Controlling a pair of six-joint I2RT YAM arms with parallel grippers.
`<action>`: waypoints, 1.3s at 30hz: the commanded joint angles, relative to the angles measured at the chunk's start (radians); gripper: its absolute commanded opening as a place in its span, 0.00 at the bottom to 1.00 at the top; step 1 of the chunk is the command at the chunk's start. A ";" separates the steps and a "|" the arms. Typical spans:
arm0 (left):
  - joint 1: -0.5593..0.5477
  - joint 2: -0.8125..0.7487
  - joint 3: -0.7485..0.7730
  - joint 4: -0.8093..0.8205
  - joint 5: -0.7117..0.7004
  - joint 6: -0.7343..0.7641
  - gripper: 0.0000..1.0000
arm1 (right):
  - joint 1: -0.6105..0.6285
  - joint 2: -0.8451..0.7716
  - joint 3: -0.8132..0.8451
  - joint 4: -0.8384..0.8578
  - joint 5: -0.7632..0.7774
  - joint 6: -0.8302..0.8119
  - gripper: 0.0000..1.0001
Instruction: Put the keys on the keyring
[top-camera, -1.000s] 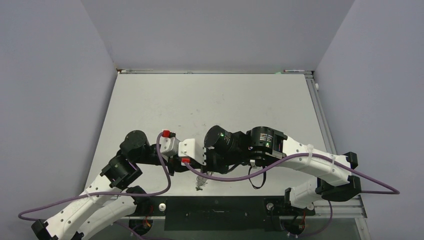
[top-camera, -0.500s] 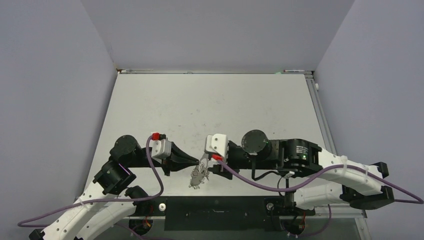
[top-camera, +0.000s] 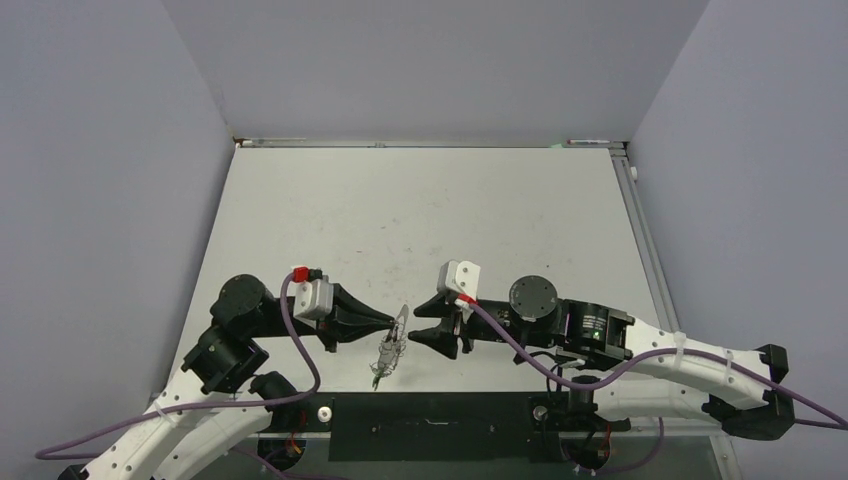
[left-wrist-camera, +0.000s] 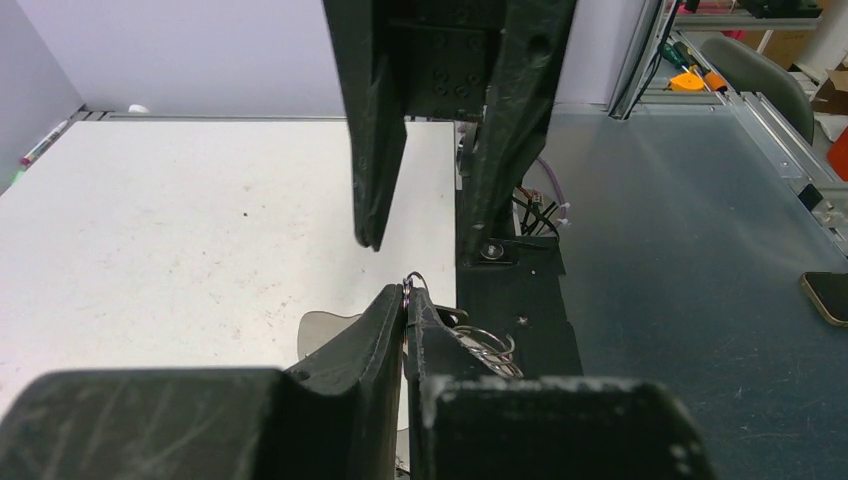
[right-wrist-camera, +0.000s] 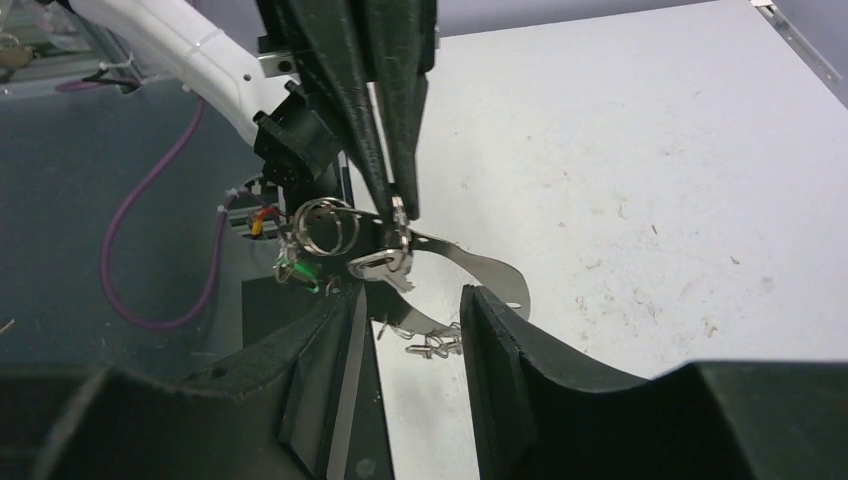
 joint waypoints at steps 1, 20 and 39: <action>0.005 -0.012 0.005 0.078 0.003 -0.014 0.00 | -0.068 -0.029 -0.039 0.210 -0.087 0.101 0.40; 0.006 -0.011 0.007 0.073 -0.001 -0.011 0.00 | -0.109 0.020 -0.073 0.278 -0.245 0.140 0.36; 0.008 -0.015 0.007 0.073 0.000 -0.011 0.00 | -0.211 0.050 -0.110 0.325 -0.370 0.150 0.33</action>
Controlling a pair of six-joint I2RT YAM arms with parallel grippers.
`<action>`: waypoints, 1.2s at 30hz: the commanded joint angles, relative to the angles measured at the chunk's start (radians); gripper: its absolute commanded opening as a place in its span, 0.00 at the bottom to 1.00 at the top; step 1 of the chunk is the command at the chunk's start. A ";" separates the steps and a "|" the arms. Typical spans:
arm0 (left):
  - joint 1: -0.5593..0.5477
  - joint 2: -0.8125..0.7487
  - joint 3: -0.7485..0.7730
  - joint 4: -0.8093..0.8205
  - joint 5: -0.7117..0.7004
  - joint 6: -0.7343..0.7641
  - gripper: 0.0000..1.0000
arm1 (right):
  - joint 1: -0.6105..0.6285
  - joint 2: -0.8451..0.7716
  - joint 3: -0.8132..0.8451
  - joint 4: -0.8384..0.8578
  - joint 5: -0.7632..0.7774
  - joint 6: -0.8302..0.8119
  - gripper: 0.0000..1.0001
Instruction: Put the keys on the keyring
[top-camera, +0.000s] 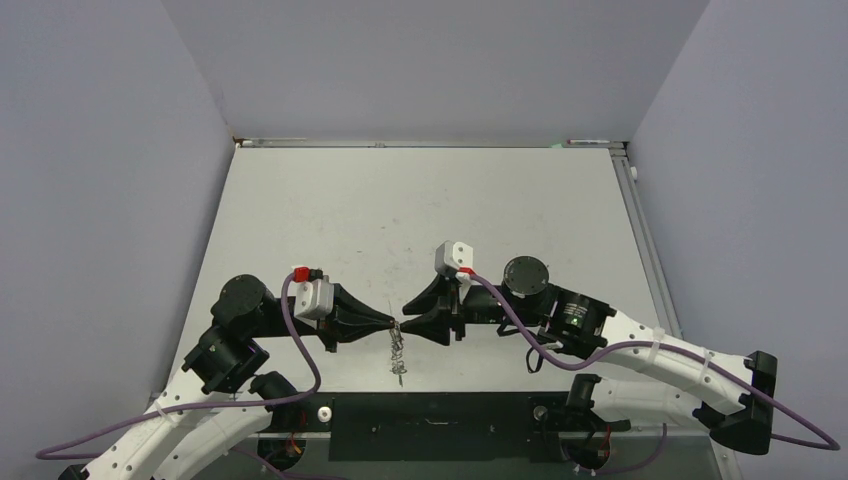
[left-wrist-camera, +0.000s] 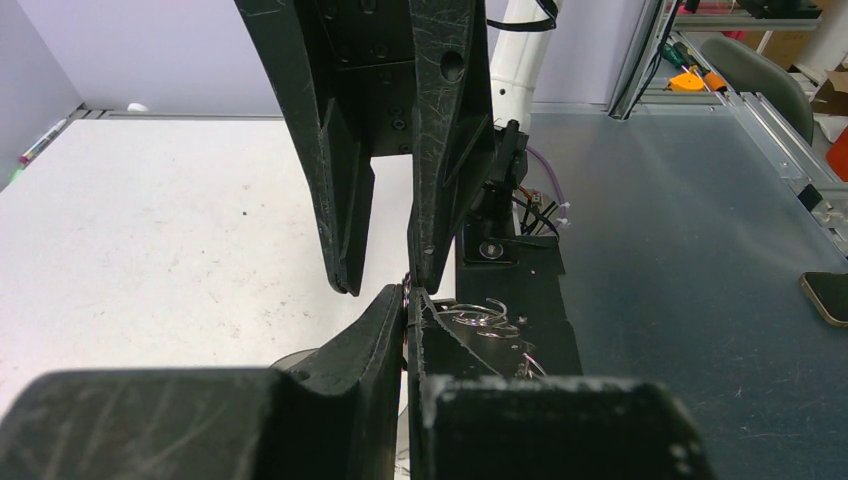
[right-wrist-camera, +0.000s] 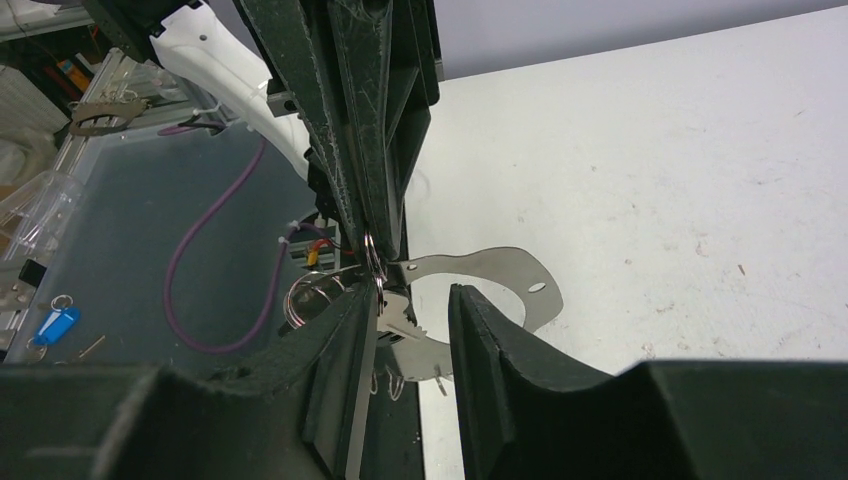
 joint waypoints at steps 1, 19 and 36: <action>0.008 -0.010 0.012 0.067 0.000 -0.007 0.00 | -0.020 -0.001 -0.009 0.081 -0.060 0.010 0.32; 0.010 -0.006 0.012 0.066 -0.001 -0.006 0.00 | -0.043 -0.011 -0.044 0.134 -0.146 0.024 0.05; 0.014 -0.015 0.011 0.078 0.007 -0.012 0.00 | -0.048 -0.014 -0.118 0.237 -0.154 0.083 0.05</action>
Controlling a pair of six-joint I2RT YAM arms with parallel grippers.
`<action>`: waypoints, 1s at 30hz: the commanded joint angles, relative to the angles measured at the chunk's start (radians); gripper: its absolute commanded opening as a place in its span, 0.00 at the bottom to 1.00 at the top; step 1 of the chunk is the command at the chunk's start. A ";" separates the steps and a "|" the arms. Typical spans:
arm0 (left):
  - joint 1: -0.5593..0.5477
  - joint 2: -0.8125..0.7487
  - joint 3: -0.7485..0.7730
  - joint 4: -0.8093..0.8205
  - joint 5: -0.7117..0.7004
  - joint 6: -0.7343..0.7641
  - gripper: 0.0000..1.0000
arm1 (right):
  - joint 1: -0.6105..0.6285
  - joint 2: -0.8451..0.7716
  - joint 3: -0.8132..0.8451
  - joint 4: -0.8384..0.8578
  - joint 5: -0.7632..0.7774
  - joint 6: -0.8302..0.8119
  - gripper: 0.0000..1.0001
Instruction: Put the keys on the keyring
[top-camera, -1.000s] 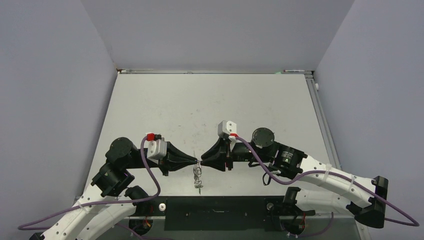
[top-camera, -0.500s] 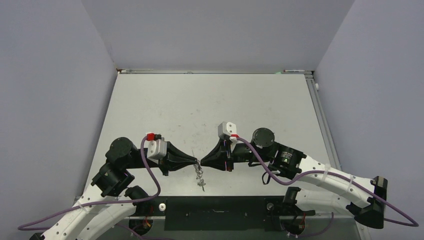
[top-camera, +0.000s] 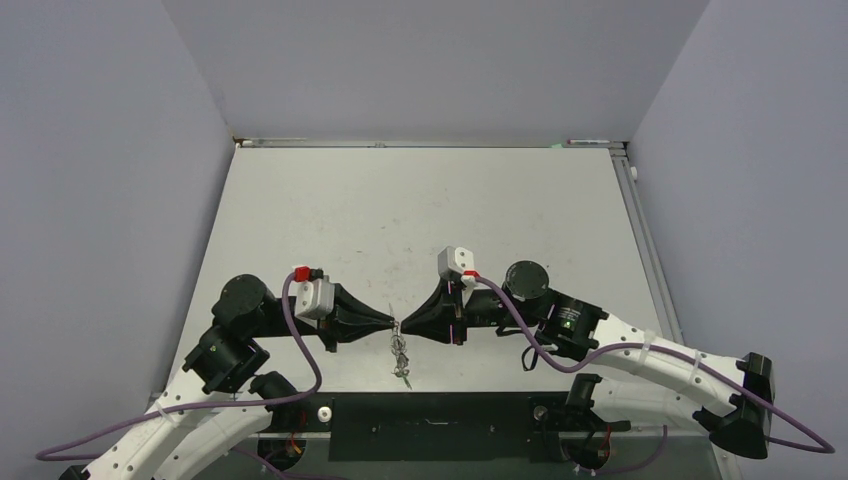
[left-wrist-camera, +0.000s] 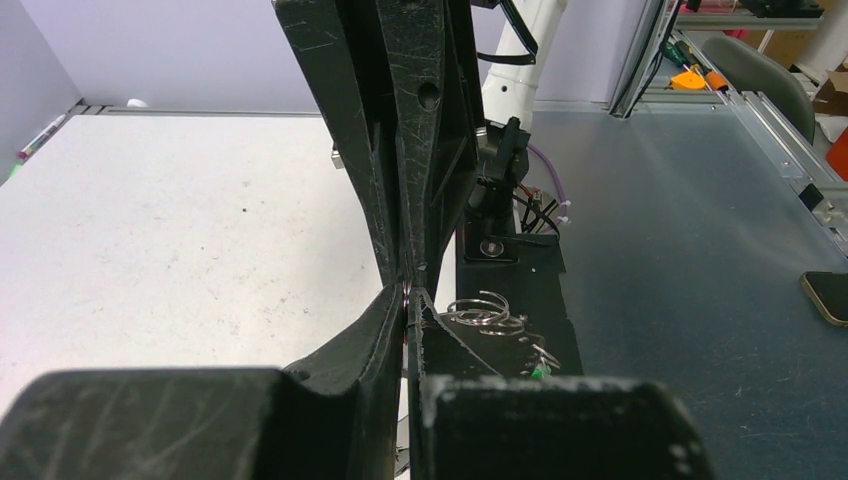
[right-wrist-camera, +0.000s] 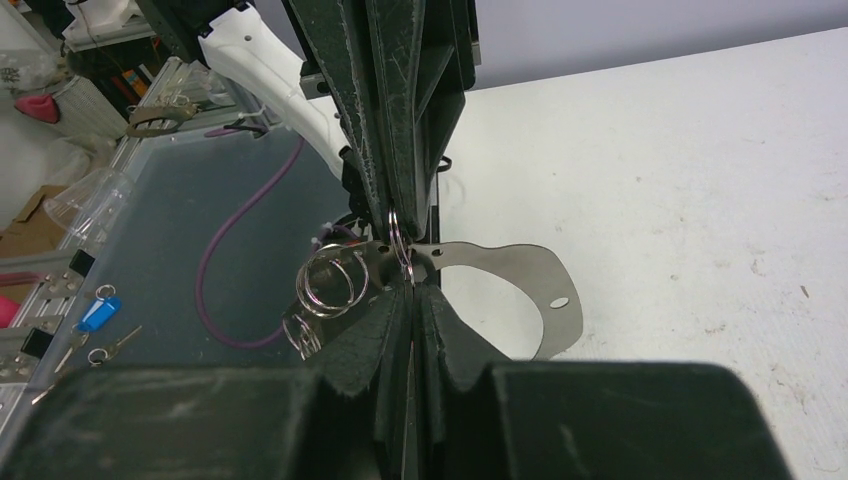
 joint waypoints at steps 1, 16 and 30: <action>0.008 -0.015 0.015 0.082 0.006 -0.014 0.00 | -0.009 0.006 -0.012 0.115 -0.038 0.038 0.05; 0.010 -0.016 0.009 0.101 0.045 -0.030 0.00 | -0.034 0.051 0.081 0.070 -0.046 -0.009 0.05; 0.010 -0.011 0.008 0.127 0.066 -0.032 0.00 | -0.047 0.019 0.138 -0.027 -0.057 -0.031 0.05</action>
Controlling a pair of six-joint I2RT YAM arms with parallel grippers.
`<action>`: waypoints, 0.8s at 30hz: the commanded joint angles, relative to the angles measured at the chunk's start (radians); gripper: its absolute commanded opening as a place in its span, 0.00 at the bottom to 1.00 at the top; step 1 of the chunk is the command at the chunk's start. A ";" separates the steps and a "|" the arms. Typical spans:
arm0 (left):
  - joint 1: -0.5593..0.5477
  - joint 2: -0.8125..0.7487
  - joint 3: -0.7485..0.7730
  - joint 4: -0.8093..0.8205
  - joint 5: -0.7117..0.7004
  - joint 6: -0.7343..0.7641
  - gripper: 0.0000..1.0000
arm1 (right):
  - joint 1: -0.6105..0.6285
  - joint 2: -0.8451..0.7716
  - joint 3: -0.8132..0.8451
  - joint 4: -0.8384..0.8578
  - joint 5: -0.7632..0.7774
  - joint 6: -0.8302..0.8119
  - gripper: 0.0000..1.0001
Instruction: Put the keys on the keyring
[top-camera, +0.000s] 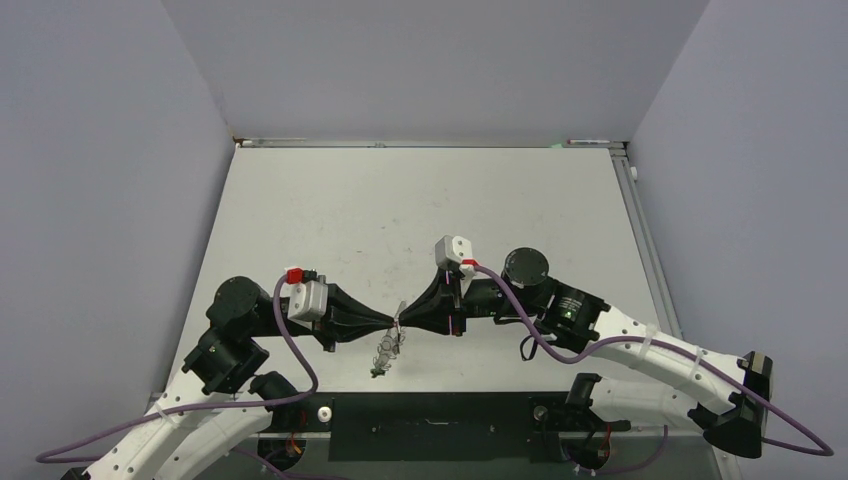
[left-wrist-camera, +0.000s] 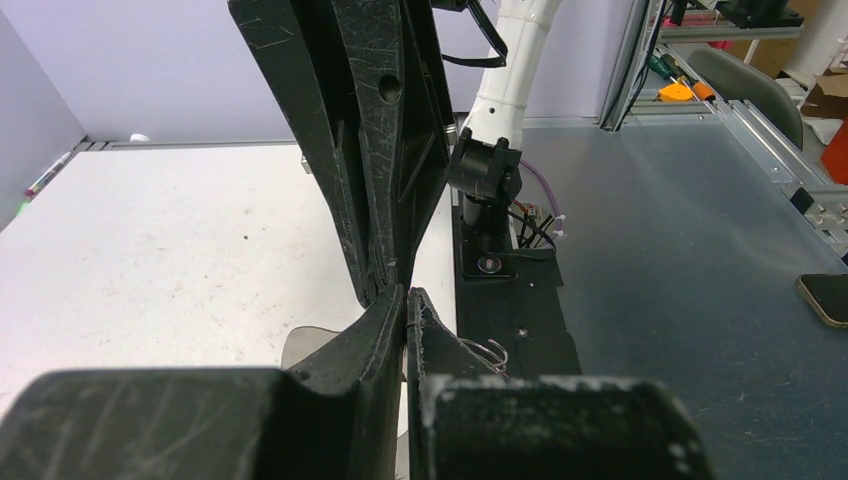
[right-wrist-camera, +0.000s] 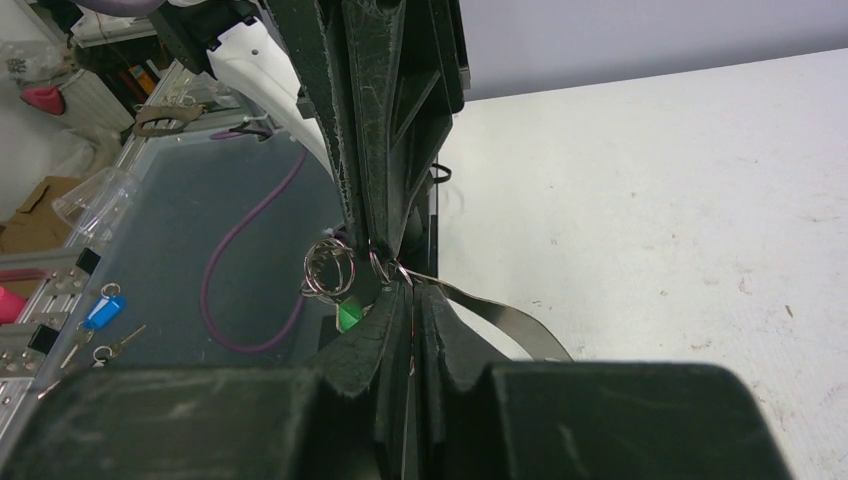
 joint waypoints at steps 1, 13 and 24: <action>0.003 -0.005 0.011 0.059 0.022 -0.007 0.00 | -0.015 -0.017 0.052 0.013 -0.006 -0.014 0.05; 0.003 -0.001 0.012 0.012 -0.039 0.023 0.00 | -0.014 -0.012 0.059 0.005 -0.031 0.031 0.05; 0.003 0.000 0.014 -0.005 -0.062 0.040 0.00 | -0.014 -0.002 0.089 -0.006 -0.038 0.067 0.05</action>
